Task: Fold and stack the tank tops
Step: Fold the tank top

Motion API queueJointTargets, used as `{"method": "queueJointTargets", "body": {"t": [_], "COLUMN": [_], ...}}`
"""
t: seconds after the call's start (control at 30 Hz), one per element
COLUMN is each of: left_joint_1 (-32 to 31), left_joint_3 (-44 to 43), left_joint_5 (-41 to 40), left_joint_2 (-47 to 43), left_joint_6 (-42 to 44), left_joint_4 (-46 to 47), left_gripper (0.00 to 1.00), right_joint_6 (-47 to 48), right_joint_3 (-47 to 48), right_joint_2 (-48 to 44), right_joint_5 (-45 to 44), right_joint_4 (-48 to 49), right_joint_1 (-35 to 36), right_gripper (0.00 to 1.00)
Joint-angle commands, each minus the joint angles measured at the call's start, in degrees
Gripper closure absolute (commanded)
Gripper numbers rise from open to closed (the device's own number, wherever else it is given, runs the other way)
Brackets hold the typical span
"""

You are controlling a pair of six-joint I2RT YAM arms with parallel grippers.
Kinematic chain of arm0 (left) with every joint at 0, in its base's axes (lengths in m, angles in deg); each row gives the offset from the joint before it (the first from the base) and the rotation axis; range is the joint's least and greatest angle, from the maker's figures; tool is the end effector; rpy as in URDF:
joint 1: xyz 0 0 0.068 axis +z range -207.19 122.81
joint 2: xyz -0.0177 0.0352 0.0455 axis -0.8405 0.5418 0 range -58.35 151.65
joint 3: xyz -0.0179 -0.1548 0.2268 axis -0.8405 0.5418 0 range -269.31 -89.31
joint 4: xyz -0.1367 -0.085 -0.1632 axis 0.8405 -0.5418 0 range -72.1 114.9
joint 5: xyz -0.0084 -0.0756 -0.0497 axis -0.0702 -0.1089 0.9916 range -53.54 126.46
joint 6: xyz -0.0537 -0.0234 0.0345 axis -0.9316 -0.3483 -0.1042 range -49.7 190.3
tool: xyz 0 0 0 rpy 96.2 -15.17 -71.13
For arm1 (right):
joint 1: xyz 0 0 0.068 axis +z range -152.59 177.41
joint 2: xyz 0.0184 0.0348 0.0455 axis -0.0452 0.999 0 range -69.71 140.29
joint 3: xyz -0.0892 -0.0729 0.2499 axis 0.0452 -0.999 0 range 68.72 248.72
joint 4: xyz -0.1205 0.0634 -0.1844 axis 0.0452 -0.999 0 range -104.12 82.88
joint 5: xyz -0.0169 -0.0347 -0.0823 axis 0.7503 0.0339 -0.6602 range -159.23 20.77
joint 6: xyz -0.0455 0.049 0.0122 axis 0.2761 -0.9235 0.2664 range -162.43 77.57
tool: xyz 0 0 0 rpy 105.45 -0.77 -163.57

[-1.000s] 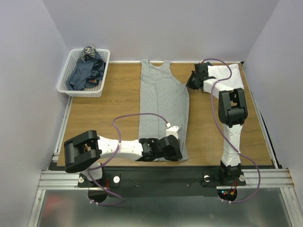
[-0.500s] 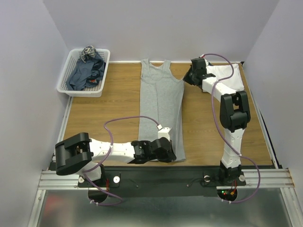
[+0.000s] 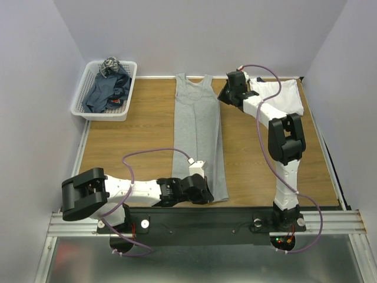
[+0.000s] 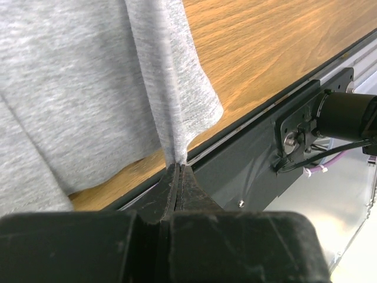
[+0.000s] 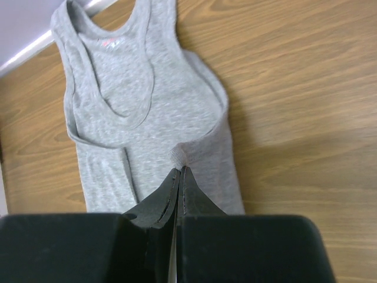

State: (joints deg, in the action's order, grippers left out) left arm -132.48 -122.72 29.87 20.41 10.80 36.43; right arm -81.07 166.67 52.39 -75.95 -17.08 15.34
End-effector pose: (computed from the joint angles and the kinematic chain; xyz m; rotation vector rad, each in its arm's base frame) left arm 0.0734 -0.2547 0.1961 0.2592 2.4135 -1.1419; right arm 0.4625 0.1429 0.2360 0.4615 2.1459 0.4380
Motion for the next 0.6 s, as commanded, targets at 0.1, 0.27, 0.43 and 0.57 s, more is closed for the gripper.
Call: {"method": "queueJointTargets", "body": {"t": [0.1, 0.27, 0.43, 0.57], "left_joint_1": [0.05, 0.05, -0.04, -0.04], "left_joint_3": [3.0, 4.4, 5.81, 5.9], "left_joint_5": [-1.5, -1.67, -2.29, -2.73], "left_joint_2": [-3.61, -4.67, -6.51, -7.57], "left_joint_6": [-2.37, -3.42, -4.65, -5.27], "left_joint_4": [1.13, 0.42, -0.63, -1.95], "left_gripper": [1.0, 1.0, 1.0, 1.0], "right_joint_6": [-0.22, -0.48, -0.83, -0.92], "right_joint_3": [5.13, 7.51, 9.1, 10.32], "right_joint_2": [3.92, 5.95, 7.53, 8.15], "right_joint_5": [-2.07, -2.33, -2.59, -2.86], "right_joint_4": [1.61, 1.61, 1.61, 1.61], "right_joint_1": [2.72, 4.04, 5.09, 5.8], "right_gripper": [0.99, 0.99, 0.99, 0.99]}}
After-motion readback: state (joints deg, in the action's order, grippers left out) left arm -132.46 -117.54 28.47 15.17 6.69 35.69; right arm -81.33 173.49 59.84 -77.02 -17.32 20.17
